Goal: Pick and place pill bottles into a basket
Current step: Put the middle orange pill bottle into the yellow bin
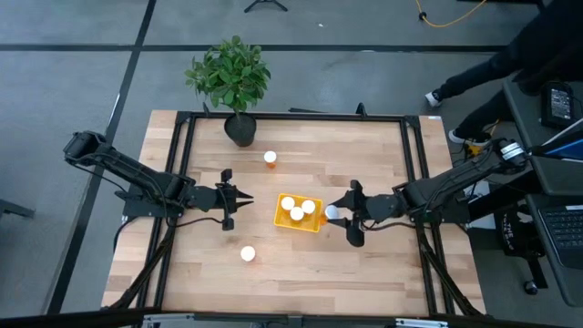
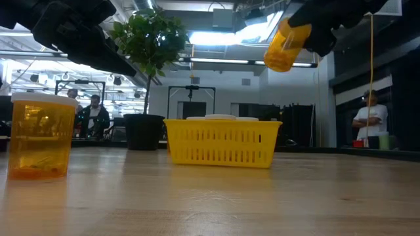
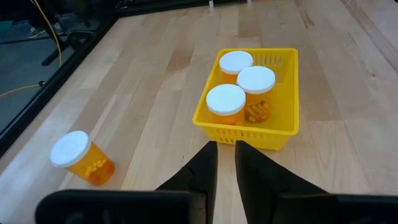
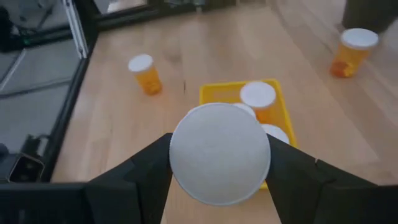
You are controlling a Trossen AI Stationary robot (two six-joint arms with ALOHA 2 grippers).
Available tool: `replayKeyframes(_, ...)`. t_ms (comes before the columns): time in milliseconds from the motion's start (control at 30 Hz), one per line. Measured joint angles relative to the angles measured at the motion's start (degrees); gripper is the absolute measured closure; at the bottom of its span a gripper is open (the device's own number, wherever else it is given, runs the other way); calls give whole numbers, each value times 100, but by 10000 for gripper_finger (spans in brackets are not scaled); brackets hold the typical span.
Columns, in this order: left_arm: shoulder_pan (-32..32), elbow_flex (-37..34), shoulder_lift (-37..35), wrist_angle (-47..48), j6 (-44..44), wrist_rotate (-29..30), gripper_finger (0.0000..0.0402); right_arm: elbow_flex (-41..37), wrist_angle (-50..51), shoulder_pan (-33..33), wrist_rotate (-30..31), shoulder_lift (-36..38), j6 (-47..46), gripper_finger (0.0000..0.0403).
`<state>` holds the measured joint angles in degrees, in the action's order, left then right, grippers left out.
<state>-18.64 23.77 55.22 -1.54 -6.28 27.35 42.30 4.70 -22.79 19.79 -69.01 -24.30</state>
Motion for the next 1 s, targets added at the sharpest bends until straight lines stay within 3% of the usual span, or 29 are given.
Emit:
replayKeyframes(233, -2, 0, 0, 0, 0, 0, 350, 73, -126, 0, -11, -524, 230, 176)
replayKeyframes(667, 0, 0, 0, -18, 0, 0, 348, 1227, 652, 1, 304, -1802, 941, 176)
replayKeyframes(1000, 0, 0, 0, -23, 0, 1, 350, 1410, 744, 13, 310, -2117, 956, 176)
